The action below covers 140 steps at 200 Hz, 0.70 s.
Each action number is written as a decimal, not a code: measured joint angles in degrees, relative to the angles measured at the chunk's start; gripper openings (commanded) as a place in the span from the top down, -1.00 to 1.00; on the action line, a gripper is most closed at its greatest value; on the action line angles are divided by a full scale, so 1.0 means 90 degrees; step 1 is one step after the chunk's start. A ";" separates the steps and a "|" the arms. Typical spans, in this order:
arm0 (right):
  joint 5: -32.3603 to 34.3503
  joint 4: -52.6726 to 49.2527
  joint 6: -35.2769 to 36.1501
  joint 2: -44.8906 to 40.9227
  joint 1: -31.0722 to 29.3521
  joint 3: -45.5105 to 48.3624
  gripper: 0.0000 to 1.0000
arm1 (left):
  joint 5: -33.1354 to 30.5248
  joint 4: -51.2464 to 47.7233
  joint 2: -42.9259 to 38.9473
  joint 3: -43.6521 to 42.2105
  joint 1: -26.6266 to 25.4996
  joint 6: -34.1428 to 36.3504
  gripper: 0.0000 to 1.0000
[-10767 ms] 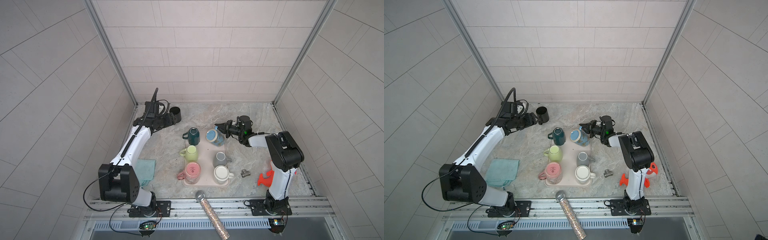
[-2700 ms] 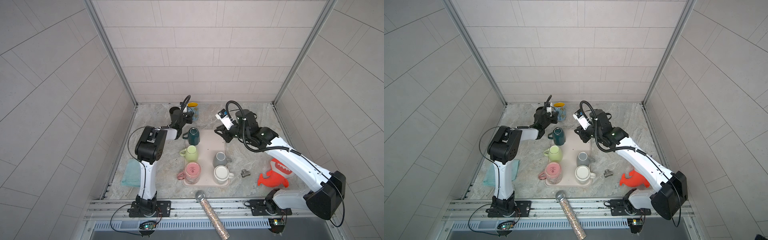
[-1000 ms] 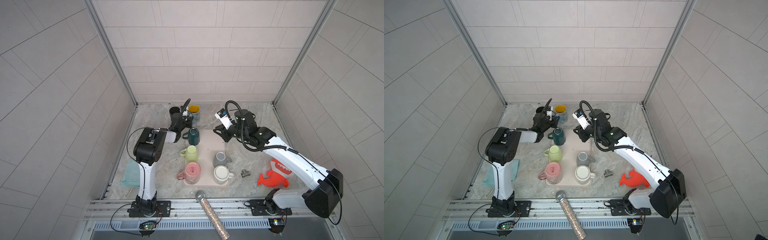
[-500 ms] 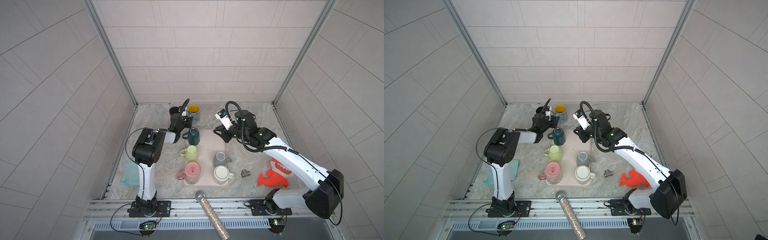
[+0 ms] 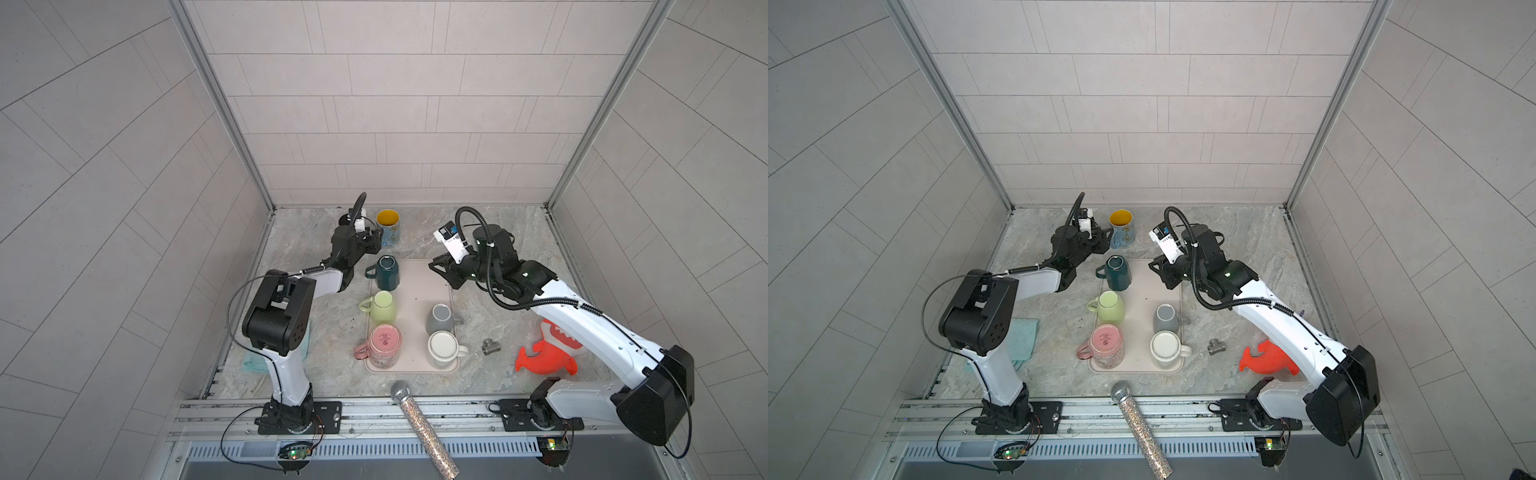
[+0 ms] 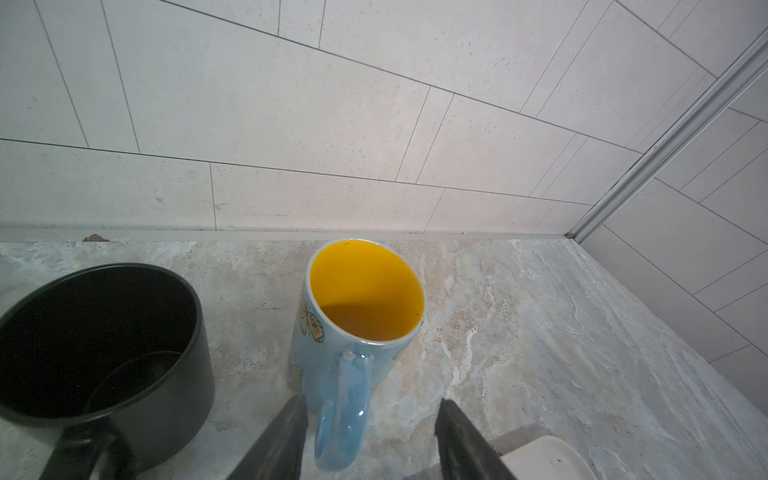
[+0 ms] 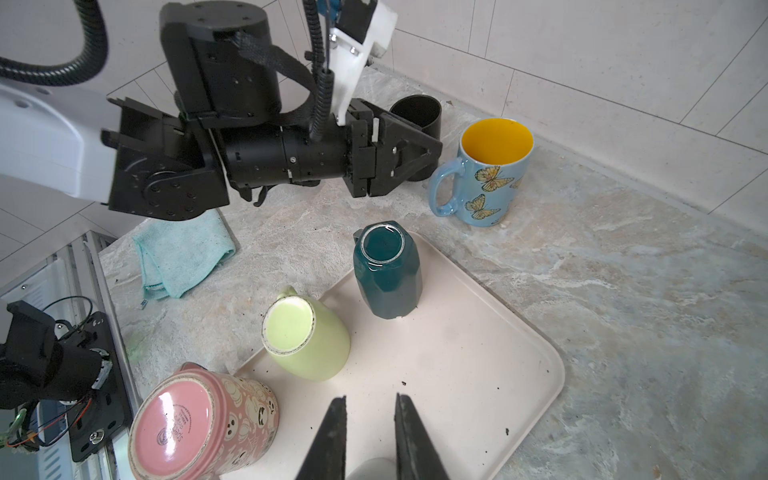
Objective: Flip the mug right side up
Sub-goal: 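Open the left gripper and draw it back from the blue mug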
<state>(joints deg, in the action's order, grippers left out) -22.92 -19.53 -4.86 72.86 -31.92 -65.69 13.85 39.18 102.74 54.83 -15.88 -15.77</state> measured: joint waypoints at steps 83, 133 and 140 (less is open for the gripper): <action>-0.0119 0.0260 -0.0313 -0.0039 0.0000 0.0160 0.56 | -0.0189 -0.5265 -0.2127 0.1277 0.0000 -0.0566 -0.13; -0.0245 0.0323 -0.0493 -0.0036 0.0000 0.0221 0.56 | -0.0323 -0.7966 -0.2489 0.2047 0.0185 -0.1880 -0.14; -0.0243 0.0325 -0.0495 -0.0036 0.0000 0.0221 0.56 | -0.0335 -0.8284 -0.2487 0.2106 0.0257 -0.2212 -0.14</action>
<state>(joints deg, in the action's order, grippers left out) -25.10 -16.60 -9.32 72.53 -31.92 -63.70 10.83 -35.38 80.36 73.78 -13.56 -35.68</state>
